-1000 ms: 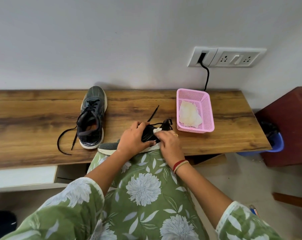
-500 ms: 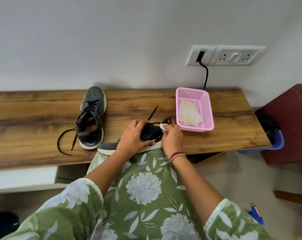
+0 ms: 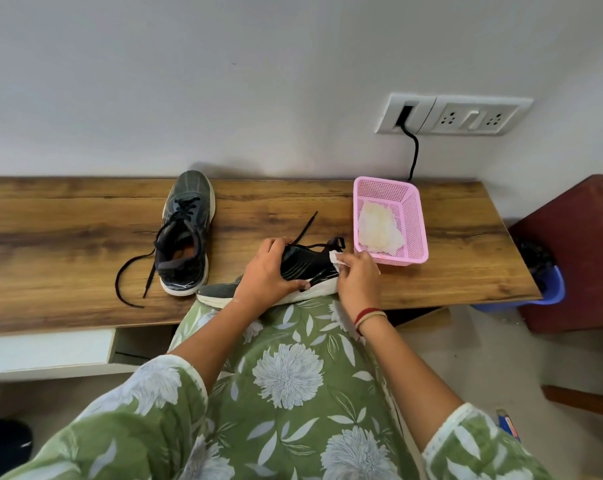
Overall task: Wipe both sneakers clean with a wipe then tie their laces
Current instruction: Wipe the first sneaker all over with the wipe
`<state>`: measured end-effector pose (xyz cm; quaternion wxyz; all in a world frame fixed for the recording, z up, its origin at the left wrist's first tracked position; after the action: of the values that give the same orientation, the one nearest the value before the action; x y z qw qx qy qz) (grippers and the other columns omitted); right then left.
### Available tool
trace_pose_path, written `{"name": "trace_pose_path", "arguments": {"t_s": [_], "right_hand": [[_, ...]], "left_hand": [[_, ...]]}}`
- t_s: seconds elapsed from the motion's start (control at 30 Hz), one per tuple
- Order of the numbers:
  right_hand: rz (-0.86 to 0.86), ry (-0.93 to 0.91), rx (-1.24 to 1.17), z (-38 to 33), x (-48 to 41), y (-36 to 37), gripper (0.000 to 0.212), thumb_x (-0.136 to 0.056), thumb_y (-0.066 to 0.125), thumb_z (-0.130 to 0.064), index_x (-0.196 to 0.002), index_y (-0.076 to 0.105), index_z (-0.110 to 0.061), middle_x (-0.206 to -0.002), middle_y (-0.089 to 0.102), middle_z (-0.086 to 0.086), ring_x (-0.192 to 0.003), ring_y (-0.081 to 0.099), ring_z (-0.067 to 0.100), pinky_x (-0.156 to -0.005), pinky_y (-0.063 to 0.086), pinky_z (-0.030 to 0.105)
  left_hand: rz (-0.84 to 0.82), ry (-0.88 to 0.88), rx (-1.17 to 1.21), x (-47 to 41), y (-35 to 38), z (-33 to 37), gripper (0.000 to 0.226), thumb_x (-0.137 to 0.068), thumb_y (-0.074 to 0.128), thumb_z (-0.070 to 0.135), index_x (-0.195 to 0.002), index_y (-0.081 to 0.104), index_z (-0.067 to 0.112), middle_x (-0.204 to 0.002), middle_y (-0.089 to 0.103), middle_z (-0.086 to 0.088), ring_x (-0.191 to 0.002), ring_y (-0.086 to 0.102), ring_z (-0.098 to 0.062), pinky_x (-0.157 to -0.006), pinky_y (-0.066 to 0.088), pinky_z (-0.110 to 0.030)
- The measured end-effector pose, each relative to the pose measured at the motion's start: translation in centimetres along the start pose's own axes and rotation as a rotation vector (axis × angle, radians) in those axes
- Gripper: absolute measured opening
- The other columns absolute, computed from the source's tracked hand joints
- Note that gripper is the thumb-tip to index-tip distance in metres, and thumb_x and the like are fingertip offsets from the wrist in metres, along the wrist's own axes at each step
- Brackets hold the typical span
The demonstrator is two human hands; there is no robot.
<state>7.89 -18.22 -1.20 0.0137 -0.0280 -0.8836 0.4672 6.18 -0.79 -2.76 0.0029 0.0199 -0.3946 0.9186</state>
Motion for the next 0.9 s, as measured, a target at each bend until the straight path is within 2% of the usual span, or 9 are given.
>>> {"name": "trace_pose_path", "arguments": {"t_s": [0.1, 0.2, 0.3, 0.37, 0.47, 0.57, 0.7, 0.8, 0.9], "right_hand": [[-0.026, -0.017, 0.065, -1.3, 0.6, 1.1, 0.027, -0.091, 0.049, -0.005, -0.113, 0.064, -0.011, -0.108, 0.053, 0.008, -0.102, 0.051, 0.024, -0.089, 0.046, 0.036], [-0.103, -0.160, 0.036, -3.3, 2.2, 2.5, 0.027, -0.088, 0.049, -0.003, -0.109, 0.065, -0.010, -0.101, 0.053, 0.007, -0.096, 0.049, 0.023, -0.085, 0.045, 0.036], [-0.216, -0.276, -0.037, -4.5, 3.2, 2.9, 0.027, -0.089, 0.051, -0.004, -0.109, 0.067, -0.013, -0.099, 0.053, 0.002, -0.094, 0.048, 0.016, -0.083, 0.041, 0.025], [-0.104, -0.161, -0.069, -2.7, 1.5, 0.9, 0.025, -0.090, 0.052, -0.007, -0.110, 0.066, -0.014, -0.104, 0.053, 0.001, -0.097, 0.049, 0.015, -0.081, 0.038, 0.020], [0.044, 0.059, -0.085, 0.4, -0.6, -1.0, 0.024, -0.091, 0.052, -0.008, -0.110, 0.066, -0.014, -0.109, 0.056, 0.006, -0.102, 0.053, 0.022, -0.086, 0.043, 0.025], [-0.026, -0.069, -0.008, -1.5, 0.4, 1.3, 0.028, -0.090, 0.049, -0.002, -0.111, 0.066, -0.010, -0.107, 0.057, 0.007, -0.104, 0.049, 0.022, -0.090, 0.042, 0.031], [-0.048, -0.250, 0.015, -3.1, 2.3, 2.4, 0.030, -0.084, 0.052, 0.003, -0.107, 0.067, -0.009, -0.099, 0.058, 0.009, -0.094, 0.050, 0.025, -0.081, 0.046, 0.039], [-0.212, -0.405, 0.037, -4.8, 3.7, 3.5, 0.031, -0.086, 0.050, 0.000, -0.108, 0.067, -0.014, -0.098, 0.058, 0.006, -0.093, 0.048, 0.022, -0.079, 0.044, 0.034], [-0.296, -0.352, -0.049, -4.7, 2.6, 3.4, 0.029, -0.088, 0.050, -0.002, -0.105, 0.069, -0.016, -0.102, 0.060, 0.003, -0.098, 0.050, 0.019, -0.088, 0.042, 0.031]], "left_hand": [[-0.004, 0.005, 0.001, 0.0, 0.0, 0.1, 0.087, -0.064, 0.084, 0.042, -0.134, 0.042, 0.014, -0.127, 0.046, -0.003, -0.115, 0.050, -0.021, -0.090, 0.047, -0.033], [0.002, 0.017, 0.005, -0.1, 0.0, 0.1, 0.084, -0.065, 0.084, 0.039, -0.134, 0.042, 0.012, -0.126, 0.046, -0.005, -0.113, 0.051, -0.022, -0.090, 0.048, -0.036], [0.012, 0.037, 0.010, 0.0, 0.1, 0.2, 0.081, -0.068, 0.082, 0.036, -0.133, 0.043, 0.010, -0.126, 0.046, -0.007, -0.113, 0.052, -0.025, -0.087, 0.046, -0.034], [0.002, 0.023, 0.003, 0.1, 0.1, 0.2, 0.085, -0.066, 0.084, 0.038, -0.134, 0.041, 0.012, -0.128, 0.045, -0.005, -0.114, 0.051, -0.023, -0.089, 0.046, -0.034], [-0.007, 0.011, 0.009, 0.1, 0.0, 0.3, 0.088, -0.064, 0.085, 0.040, -0.135, 0.040, 0.014, -0.130, 0.045, -0.004, -0.116, 0.049, -0.022, -0.091, 0.045, -0.033], [-0.013, 0.017, 0.023, 0.0, 0.0, 0.2, 0.092, -0.062, 0.086, 0.039, -0.137, 0.038, 0.014, -0.132, 0.044, -0.005, -0.119, 0.046, -0.022, -0.094, 0.043, -0.033], [-0.019, 0.054, -0.001, 0.0, 0.1, 0.4, 0.093, -0.062, 0.086, 0.038, -0.138, 0.038, 0.013, -0.132, 0.044, -0.005, -0.119, 0.046, -0.021, -0.094, 0.042, -0.031], [-0.015, 0.085, 0.009, 0.2, 0.3, 0.6, 0.087, -0.065, 0.084, 0.034, -0.137, 0.039, 0.010, -0.130, 0.045, -0.007, -0.118, 0.049, -0.023, -0.091, 0.042, -0.031], [-0.028, 0.093, 0.010, 0.3, 0.3, 0.8, 0.095, -0.062, 0.086, 0.034, -0.139, 0.036, 0.010, -0.133, 0.044, -0.007, -0.120, 0.048, -0.023, -0.094, 0.041, -0.030]]}}
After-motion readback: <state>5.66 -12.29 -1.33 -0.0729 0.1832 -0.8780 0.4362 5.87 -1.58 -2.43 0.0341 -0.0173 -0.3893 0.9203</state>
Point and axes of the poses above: each hand's wrist, its own x-axis away from the middle knuckle, its own y-axis out of the palm, z = x × y, the point moved 9 cm from there along -x, towards the middle knuckle
